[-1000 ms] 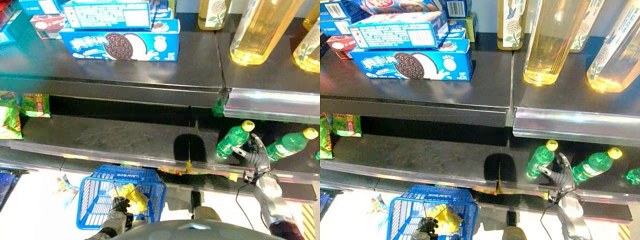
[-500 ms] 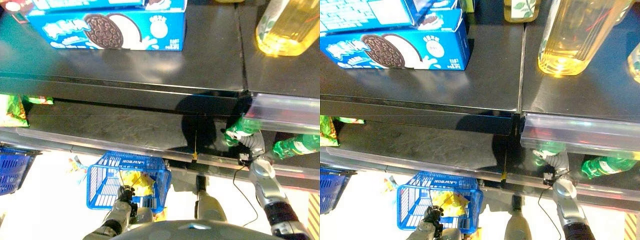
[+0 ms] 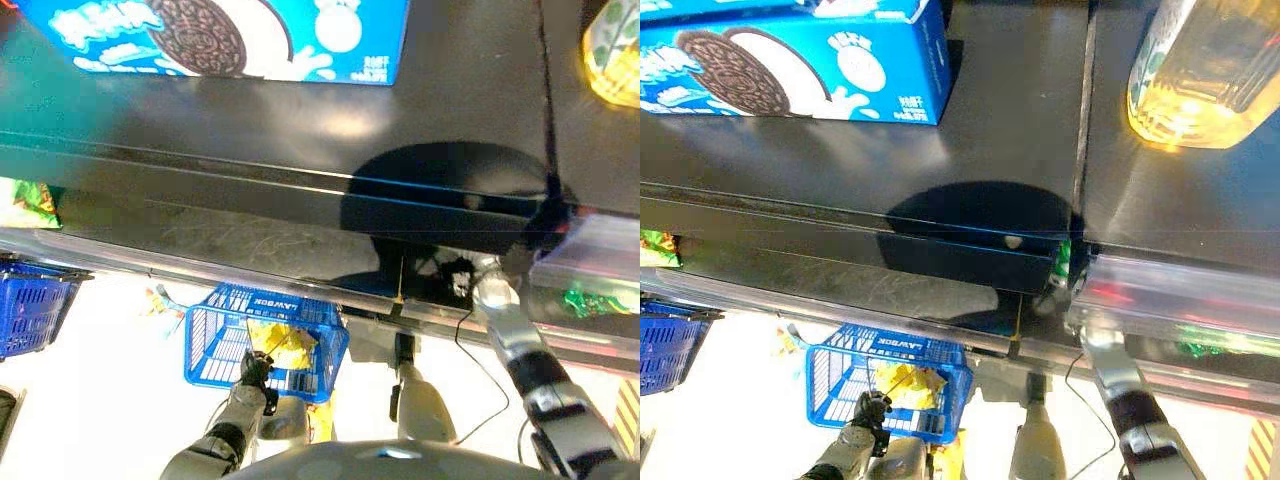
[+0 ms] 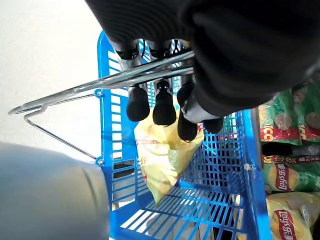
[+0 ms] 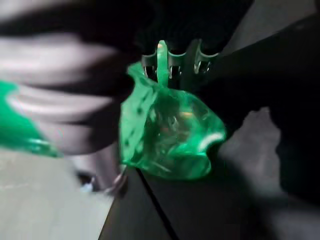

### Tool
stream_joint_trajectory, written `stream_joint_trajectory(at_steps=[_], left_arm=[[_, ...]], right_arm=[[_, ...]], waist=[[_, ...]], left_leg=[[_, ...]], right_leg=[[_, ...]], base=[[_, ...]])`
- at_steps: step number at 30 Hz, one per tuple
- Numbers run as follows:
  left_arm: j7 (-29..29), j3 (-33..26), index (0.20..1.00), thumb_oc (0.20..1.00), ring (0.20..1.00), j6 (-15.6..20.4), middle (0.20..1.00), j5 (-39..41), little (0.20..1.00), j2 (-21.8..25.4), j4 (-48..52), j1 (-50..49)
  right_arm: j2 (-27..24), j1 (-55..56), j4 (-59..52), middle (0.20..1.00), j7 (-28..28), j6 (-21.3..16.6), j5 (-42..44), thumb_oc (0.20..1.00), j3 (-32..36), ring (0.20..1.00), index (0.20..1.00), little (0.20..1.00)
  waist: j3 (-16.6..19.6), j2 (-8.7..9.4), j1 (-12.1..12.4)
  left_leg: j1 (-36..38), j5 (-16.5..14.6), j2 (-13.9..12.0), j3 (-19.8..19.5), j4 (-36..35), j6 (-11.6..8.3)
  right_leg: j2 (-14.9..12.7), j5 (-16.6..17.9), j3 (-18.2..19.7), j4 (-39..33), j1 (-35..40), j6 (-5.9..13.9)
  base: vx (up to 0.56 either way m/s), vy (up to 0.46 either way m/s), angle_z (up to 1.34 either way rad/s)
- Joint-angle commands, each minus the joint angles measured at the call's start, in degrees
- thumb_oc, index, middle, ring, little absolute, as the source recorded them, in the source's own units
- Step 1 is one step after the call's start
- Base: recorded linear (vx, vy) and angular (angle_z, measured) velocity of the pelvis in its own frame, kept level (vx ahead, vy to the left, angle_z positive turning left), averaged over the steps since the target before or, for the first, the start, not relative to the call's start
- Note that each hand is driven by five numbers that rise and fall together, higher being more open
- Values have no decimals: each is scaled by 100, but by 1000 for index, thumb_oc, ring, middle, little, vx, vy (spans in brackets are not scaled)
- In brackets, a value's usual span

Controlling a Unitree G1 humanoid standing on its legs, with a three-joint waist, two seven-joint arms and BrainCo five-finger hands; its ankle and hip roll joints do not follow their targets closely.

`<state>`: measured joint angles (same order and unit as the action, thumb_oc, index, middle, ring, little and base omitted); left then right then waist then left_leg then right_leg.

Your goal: Pick up the snacks into the basket

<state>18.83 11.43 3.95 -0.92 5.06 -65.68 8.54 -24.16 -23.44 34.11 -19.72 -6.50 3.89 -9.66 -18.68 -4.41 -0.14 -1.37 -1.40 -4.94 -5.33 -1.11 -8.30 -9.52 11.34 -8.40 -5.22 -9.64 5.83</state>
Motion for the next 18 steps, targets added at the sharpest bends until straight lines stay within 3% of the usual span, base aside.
stream_joint_trajectory(at_steps=[1, 13, 18], left_arm=[[194, 360, 200, 200, 200, -75, 200, 132, 200, 84, -245, -96], [269, 274, 200, 200, 200, -76, 200, 167, 200, 3, -221, -72], [248, 142, 200, 200, 200, -80, 200, 224, 200, 22, -227, -24]], right_arm=[[-44, -79, -89, 200, -9, 48, -28, 200, -101, 200, 200, 200], [356, 637, -885, 200, 130, -189, 400, 200, 177, 200, 200, 200], [351, 976, -1417, 200, 408, -350, 982, 200, 417, 200, 200, 200]], waist=[[-71, 58, 303], [-101, 115, 229], [-124, 157, 173]], left_leg=[[-418, 580, 559, 73, -389, 570], [-407, 531, 632, 75, -389, 586], [-422, 526, 631, 110, -389, 582]], right_leg=[[-17, -141, 106, 514, -485, 281], [-52, -133, 119, 441, -443, 293], [-54, -127, 142, 444, -461, 292]], base=[[-3, 5, 4], [4, 5, 3], [0, 0, 0]])
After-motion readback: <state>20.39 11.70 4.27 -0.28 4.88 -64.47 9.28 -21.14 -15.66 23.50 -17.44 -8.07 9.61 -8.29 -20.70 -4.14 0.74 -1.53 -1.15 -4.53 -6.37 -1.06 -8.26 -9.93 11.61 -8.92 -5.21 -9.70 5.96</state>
